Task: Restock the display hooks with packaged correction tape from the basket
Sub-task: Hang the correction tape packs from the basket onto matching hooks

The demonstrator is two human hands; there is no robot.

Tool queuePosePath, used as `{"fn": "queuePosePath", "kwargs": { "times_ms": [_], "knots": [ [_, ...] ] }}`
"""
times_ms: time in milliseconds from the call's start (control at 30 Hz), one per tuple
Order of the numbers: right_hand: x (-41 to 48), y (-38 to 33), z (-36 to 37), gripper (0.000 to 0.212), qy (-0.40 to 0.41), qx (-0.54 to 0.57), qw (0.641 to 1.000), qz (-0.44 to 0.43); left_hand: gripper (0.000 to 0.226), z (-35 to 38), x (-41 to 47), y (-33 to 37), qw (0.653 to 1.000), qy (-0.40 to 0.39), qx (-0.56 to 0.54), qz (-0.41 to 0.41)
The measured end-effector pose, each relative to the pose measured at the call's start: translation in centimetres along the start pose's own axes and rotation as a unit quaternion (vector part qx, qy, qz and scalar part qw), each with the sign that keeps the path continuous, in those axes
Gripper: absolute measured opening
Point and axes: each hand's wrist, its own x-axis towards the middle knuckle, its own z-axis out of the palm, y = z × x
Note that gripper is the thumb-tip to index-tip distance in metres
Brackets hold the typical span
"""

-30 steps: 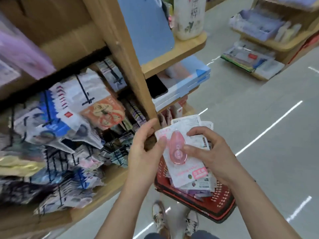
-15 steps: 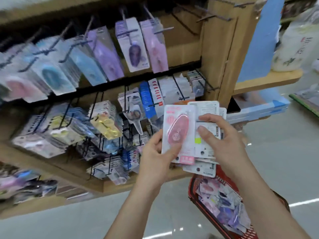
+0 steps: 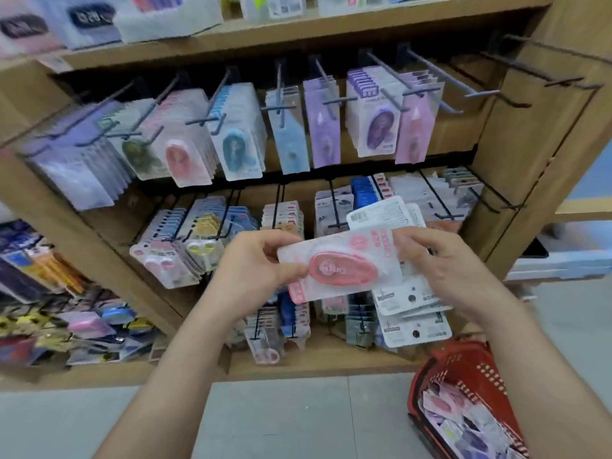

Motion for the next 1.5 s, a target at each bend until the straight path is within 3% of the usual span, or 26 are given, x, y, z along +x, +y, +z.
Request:
{"fn": "queuePosePath", "kwargs": {
  "times_ms": [133,200,333,433,600,733,867,1133,1300,1433,1500],
  "knots": [
    [1.4,-1.4,3.7,0.02,-0.077,0.002,0.997,-0.005,0.031,-3.2,-0.8,-1.7,0.999,-0.016,0.025,-0.014],
    [2.2,-1.7,5.6,0.02,-0.096,0.006,0.995,-0.001,0.028,-4.6,-1.1,-2.3,0.999,0.023,0.028,-0.013],
    [3.7,-2.2,9.6,0.025,-0.052,0.079,0.996,-0.001,0.021,-6.9,-1.4,-4.1,0.965,0.125,-0.213,-0.083],
    [4.7,-2.3,12.7,0.026,-0.022,0.124,0.992,-0.015,0.006,-7.9,-1.5,-5.7,0.943,0.167,-0.266,-0.112],
    [6.6,-2.3,16.4,0.02,-0.053,0.133,0.99,-0.016,0.019,-9.8,-0.1,-5.9,0.898,0.274,-0.329,-0.103],
    [9.2,-2.0,18.7,0.002,-0.064,0.093,0.993,-0.032,0.02,-11.7,2.6,-6.4,0.9,0.323,-0.278,-0.097],
    [11.8,-2.0,20.8,0.007,-0.106,0.077,0.99,-0.045,0.018,-13.1,5.4,-5.7,0.88,0.356,-0.308,-0.063],
    [15.9,-2.8,24.0,0.011,-0.126,0.126,0.984,-0.028,0.013,-15.6,10.4,-6.9,0.876,0.406,-0.262,0.005],
    [16.5,-2.0,24.8,0.013,-0.123,0.14,0.983,-0.006,0.004,-15.8,11.1,-7.8,0.888,0.37,-0.275,0.007],
    [16.9,-2.0,25.4,0.012,-0.091,0.157,0.983,0.003,0.025,-15.1,10.4,-7.8,0.876,0.471,-0.104,0.013],
    [17.3,-2.1,25.5,0.013,-0.084,0.155,0.984,-0.001,0.035,-14.0,9.1,-8.3,0.889,0.457,0.018,0.023]
  ]
}}
